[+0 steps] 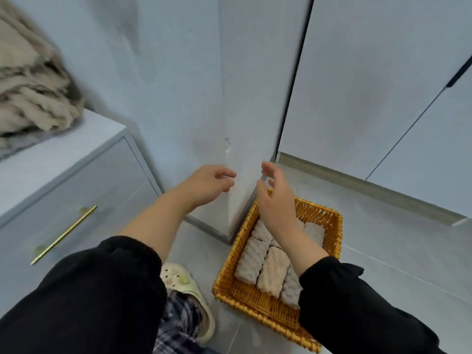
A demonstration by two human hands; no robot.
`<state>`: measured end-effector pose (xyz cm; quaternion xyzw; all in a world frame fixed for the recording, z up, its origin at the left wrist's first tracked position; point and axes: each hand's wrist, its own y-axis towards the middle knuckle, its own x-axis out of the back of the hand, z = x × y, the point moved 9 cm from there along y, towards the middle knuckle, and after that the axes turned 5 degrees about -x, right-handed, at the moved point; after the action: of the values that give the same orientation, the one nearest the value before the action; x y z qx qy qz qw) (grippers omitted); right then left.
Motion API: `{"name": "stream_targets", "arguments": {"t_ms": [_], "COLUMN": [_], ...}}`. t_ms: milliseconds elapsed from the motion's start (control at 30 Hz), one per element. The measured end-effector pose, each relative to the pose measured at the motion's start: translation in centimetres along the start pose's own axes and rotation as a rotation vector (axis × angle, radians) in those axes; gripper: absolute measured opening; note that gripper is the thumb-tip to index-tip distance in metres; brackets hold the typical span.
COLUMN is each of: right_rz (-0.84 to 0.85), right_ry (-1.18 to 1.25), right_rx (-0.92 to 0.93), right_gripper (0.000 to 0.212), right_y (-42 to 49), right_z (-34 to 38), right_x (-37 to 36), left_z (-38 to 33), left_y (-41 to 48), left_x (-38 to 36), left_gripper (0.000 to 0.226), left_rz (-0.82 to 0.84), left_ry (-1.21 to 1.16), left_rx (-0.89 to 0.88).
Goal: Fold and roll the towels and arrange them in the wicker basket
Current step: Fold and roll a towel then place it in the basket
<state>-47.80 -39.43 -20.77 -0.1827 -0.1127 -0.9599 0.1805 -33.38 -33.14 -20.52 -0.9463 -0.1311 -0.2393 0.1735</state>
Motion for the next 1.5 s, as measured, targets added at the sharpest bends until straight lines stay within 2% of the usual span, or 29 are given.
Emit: {"name": "stream_targets", "arguments": {"t_ms": [67,200,367,533,633,733,900,1033,1200,1333,1500], "right_rz": [-0.012,0.08,0.21,0.314,0.386,0.437,0.468,0.464,0.421,0.323,0.287], "right_ry": [0.025,0.039,0.09,0.176,0.222,0.264,0.243,0.206,-0.054,-0.15,-0.206], "right_rx": [0.116,0.304,0.316,0.342,0.304,0.246,0.252,0.265,0.407,0.501,0.489], "right_gripper": [0.039,0.039,0.039,0.033,0.029,0.027,0.03,0.032,0.043,0.048,0.051], "right_y": [-0.9,-2.7,-4.0,-5.7,-6.6,-7.5,-7.8,-7.5,-7.0,-5.3,-3.6], "right_z": [3.5,9.8,15.4,21.2,22.9,23.4,25.5,26.4,26.5,27.7,28.2], "right_x": [-0.5,-4.3,-10.7,-18.1,-21.7,-24.9,-29.5,-32.8,-35.9,-37.3,-39.1], "left_z": [-0.6,-0.2,1.8,5.9,9.0,12.7,16.3,17.7,19.6,20.7,21.7], "left_y": [-2.2,-7.8,-14.0,-20.6,-24.4,-26.9,-27.1,-25.8,-23.7,-22.8,-22.1], "left_x": [2.7,9.2,15.9,23.5,26.1,26.8,29.3,30.9,32.0,32.9,33.0], "left_gripper": [0.025,0.021,0.021,0.026,0.021,0.017,0.034,0.038,0.043,0.049,0.056], "left_rz": [-0.074,-0.251,-0.485,-0.834,-1.027,-1.129,-1.146,-1.168,-1.12,-1.138,-1.118], "left_ry": [-0.022,-0.072,-0.168,-0.323,-0.504,-0.594,-0.383,-0.343,-0.206,-0.115,0.093], "left_rx": [-0.029,-0.033,-0.035,-0.02,-0.032,-0.008,0.121,0.154,0.247,0.249,0.249]}}
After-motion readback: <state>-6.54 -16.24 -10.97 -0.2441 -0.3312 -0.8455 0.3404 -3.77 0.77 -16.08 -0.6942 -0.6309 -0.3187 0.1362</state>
